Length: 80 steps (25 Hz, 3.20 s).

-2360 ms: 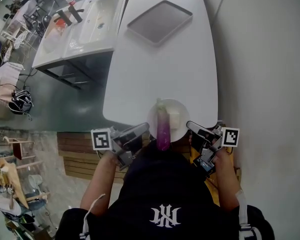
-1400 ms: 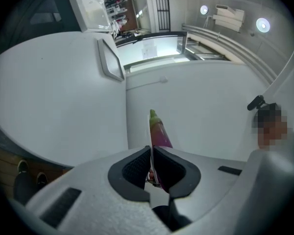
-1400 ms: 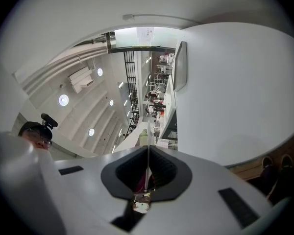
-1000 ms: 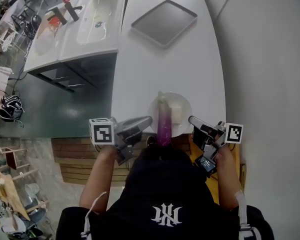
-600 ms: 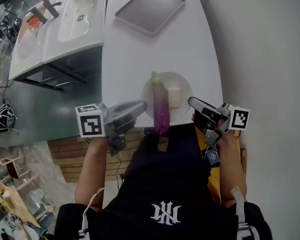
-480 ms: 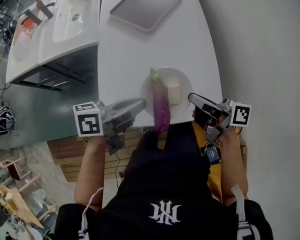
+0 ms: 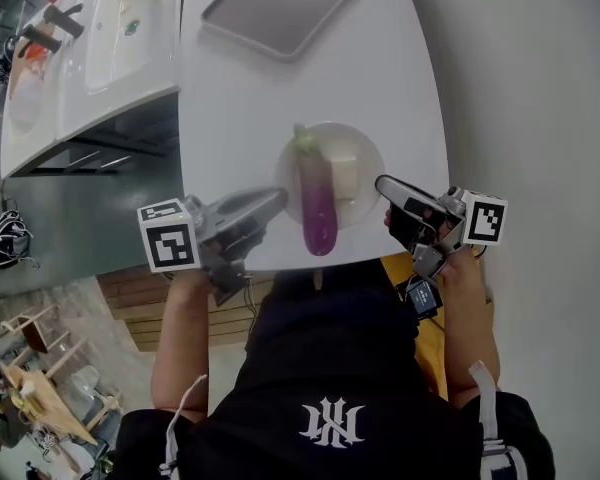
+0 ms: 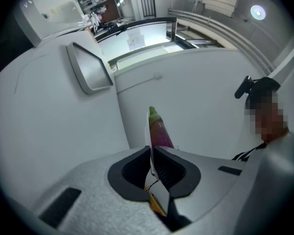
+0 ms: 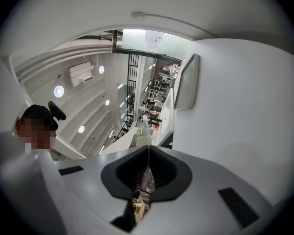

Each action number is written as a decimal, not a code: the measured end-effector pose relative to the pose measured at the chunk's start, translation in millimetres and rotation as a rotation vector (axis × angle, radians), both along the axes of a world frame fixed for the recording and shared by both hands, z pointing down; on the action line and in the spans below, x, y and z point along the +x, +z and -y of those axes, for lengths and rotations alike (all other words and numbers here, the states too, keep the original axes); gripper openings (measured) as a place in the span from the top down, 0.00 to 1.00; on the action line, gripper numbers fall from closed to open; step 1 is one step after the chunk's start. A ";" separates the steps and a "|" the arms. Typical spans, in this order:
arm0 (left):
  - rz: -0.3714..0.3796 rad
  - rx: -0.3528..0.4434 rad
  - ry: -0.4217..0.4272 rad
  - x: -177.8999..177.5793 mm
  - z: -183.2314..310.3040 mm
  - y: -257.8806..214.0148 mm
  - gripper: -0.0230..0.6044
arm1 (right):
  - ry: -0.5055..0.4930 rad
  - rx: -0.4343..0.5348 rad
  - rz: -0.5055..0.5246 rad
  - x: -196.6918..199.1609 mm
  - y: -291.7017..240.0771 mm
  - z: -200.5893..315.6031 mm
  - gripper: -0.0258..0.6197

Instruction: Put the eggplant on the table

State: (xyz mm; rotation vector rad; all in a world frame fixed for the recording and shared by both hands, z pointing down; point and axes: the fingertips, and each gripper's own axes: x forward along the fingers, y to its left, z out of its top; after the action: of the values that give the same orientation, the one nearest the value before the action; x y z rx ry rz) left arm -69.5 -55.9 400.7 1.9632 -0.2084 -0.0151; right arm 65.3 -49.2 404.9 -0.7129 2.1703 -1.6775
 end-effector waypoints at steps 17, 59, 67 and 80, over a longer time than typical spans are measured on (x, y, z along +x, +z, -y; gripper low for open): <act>0.167 -0.092 -0.029 29.9 130.6 144.2 0.93 | -0.061 -0.089 -0.092 26.8 146.5 140.1 0.95; 0.892 0.254 0.238 43.8 120.9 199.2 0.83 | -0.245 0.072 -0.983 31.4 197.8 133.8 0.87; 0.913 0.290 0.164 47.5 126.6 215.3 0.79 | -0.337 0.322 -1.289 33.8 208.1 133.5 0.81; 0.319 0.640 -0.089 10.2 10.0 65.2 0.95 | 0.001 0.781 -0.709 -11.8 -26.1 9.5 0.95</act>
State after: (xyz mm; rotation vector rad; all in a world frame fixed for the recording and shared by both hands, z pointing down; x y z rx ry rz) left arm -59.4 -65.9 465.9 2.5868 -0.5535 0.1973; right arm 53.4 -58.6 378.7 -1.1406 2.9595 -0.4457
